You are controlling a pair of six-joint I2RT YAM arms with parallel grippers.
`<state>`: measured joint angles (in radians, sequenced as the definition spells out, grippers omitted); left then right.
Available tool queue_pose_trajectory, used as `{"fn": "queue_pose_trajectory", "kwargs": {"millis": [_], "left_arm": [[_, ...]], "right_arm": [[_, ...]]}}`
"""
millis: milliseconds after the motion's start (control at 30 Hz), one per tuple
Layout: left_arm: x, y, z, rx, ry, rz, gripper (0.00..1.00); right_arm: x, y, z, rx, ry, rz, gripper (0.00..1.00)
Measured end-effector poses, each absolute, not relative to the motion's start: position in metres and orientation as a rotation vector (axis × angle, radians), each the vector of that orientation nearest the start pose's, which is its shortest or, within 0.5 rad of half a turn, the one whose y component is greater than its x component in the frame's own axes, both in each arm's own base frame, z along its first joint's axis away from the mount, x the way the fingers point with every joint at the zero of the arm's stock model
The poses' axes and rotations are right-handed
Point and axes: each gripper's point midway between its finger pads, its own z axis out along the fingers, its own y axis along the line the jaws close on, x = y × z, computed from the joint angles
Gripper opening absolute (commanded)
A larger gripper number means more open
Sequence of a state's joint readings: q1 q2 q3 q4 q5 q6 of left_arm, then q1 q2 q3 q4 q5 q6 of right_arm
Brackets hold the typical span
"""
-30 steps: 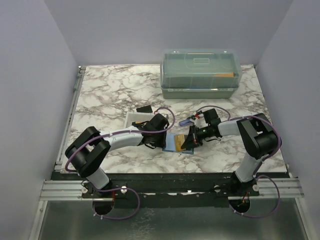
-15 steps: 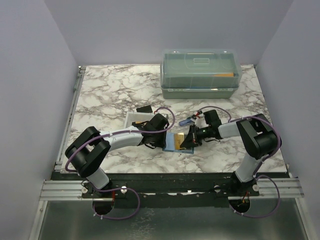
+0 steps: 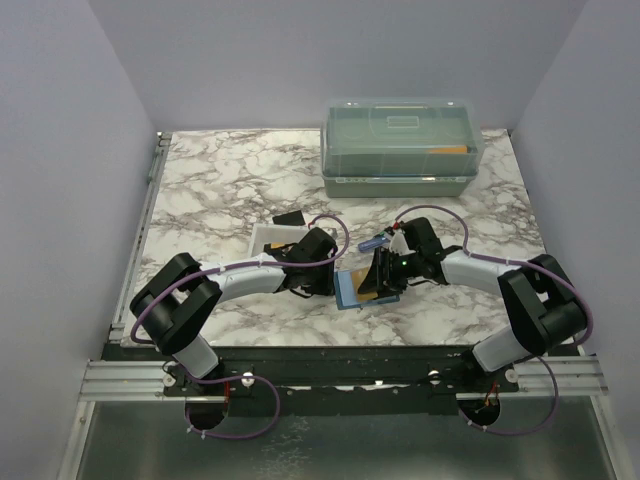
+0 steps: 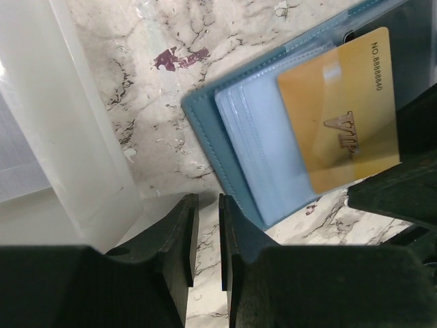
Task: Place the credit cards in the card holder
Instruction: Insert the credit card into the card holder.
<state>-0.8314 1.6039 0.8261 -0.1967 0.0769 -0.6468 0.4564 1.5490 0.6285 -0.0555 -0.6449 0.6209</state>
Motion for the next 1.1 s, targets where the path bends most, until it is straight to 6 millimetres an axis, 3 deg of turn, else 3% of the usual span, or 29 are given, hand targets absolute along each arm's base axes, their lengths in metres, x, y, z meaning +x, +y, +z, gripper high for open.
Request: {"fn": "queue_pose_trajectory", "kwargs": {"millis": [333,800,1100], "left_arm": [[0.210,-0.291,0.026,0.281,2.670,-0.650,0.26],[0.203,-0.297,0.028,0.300,2.690,-0.708,0.32],[0.195,-0.308,0.027,0.312,2.711,-0.803,0.28]], "right_arm": [[0.200,0.219,0.035,-0.061,2.804,1.009,0.59],[0.225,0.202,0.044,-0.129,2.794,0.770,0.77],[0.233,0.201,0.044,-0.126,2.777,0.738,0.72]]}}
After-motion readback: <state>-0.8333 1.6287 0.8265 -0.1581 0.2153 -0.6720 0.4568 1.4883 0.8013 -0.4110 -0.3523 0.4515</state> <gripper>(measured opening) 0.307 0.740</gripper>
